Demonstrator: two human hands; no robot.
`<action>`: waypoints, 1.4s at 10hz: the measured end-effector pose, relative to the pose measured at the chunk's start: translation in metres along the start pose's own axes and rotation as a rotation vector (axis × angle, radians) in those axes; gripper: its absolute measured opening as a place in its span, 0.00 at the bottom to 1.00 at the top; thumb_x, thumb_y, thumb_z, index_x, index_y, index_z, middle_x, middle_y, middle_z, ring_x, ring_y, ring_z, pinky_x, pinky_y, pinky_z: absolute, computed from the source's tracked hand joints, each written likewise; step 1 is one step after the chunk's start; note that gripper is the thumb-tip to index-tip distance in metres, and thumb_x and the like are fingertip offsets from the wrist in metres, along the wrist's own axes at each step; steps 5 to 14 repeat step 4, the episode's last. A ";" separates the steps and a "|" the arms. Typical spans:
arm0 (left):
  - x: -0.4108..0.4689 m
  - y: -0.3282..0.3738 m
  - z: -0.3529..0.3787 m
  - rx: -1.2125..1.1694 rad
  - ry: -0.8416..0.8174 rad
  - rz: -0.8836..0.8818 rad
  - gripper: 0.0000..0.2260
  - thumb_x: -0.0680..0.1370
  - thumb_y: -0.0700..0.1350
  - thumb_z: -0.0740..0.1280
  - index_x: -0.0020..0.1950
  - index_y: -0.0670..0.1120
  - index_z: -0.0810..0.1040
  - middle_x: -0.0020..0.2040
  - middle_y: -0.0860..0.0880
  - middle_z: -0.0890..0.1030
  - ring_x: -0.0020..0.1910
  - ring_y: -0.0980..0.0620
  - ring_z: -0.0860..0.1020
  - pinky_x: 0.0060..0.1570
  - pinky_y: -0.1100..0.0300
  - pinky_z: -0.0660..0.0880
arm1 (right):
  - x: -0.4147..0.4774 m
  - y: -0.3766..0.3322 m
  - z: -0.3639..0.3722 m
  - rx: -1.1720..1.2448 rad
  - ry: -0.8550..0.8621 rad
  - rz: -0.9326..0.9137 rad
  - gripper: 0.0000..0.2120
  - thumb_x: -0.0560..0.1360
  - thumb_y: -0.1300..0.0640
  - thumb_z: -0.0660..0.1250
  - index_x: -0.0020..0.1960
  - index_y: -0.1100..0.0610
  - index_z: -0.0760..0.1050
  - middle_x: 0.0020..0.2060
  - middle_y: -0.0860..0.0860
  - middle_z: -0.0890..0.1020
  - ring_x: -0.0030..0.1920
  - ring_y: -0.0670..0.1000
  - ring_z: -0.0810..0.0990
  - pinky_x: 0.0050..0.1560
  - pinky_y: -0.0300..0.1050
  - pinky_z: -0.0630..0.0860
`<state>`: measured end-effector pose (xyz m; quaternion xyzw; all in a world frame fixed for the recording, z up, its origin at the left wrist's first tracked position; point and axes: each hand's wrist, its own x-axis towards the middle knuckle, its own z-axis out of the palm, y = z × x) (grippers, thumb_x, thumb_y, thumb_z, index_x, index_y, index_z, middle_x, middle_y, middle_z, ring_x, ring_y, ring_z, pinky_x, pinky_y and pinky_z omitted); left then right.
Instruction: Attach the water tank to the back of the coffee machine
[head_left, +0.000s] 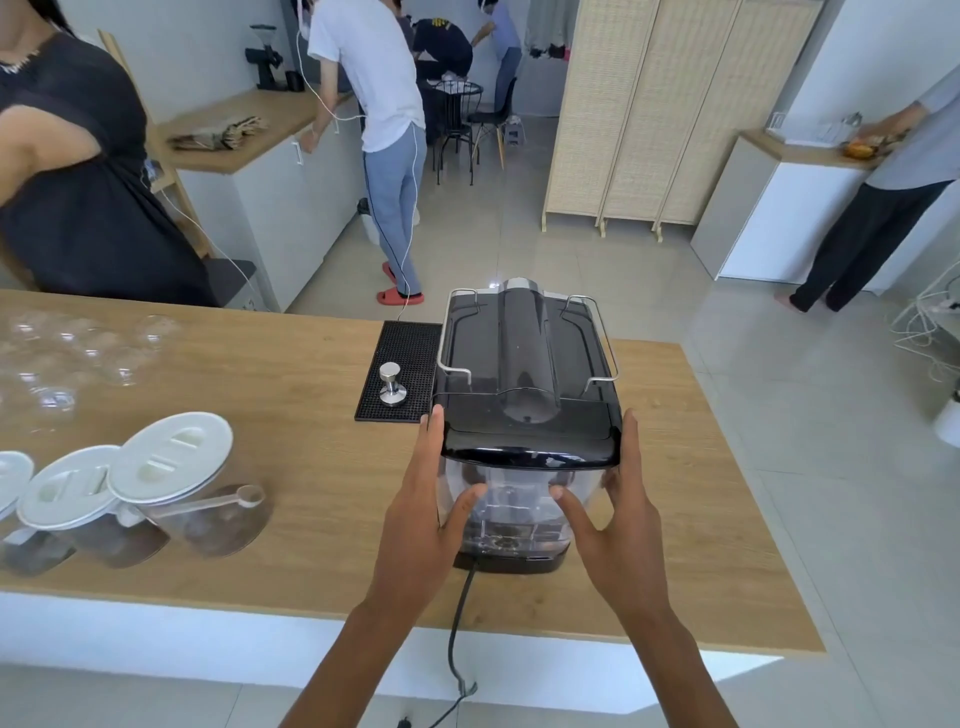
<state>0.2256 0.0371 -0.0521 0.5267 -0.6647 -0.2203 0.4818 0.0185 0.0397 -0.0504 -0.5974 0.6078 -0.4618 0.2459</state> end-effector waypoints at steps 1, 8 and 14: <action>-0.004 -0.004 0.000 0.043 -0.016 -0.034 0.39 0.80 0.53 0.66 0.77 0.69 0.39 0.79 0.46 0.63 0.75 0.46 0.67 0.70 0.47 0.71 | -0.002 0.002 -0.002 0.012 -0.013 0.015 0.49 0.75 0.43 0.70 0.81 0.36 0.39 0.77 0.37 0.67 0.72 0.39 0.69 0.61 0.20 0.64; -0.045 -0.089 0.002 0.224 -0.198 -0.235 0.42 0.75 0.66 0.64 0.78 0.65 0.37 0.82 0.55 0.52 0.80 0.49 0.53 0.69 0.42 0.70 | -0.022 0.058 -0.001 -0.169 -0.005 0.076 0.44 0.77 0.34 0.61 0.83 0.43 0.40 0.82 0.47 0.57 0.77 0.53 0.66 0.65 0.50 0.71; -0.045 -0.089 0.002 0.224 -0.198 -0.235 0.42 0.75 0.66 0.64 0.78 0.65 0.37 0.82 0.55 0.52 0.80 0.49 0.53 0.69 0.42 0.70 | -0.022 0.058 -0.001 -0.169 -0.005 0.076 0.44 0.77 0.34 0.61 0.83 0.43 0.40 0.82 0.47 0.57 0.77 0.53 0.66 0.65 0.50 0.71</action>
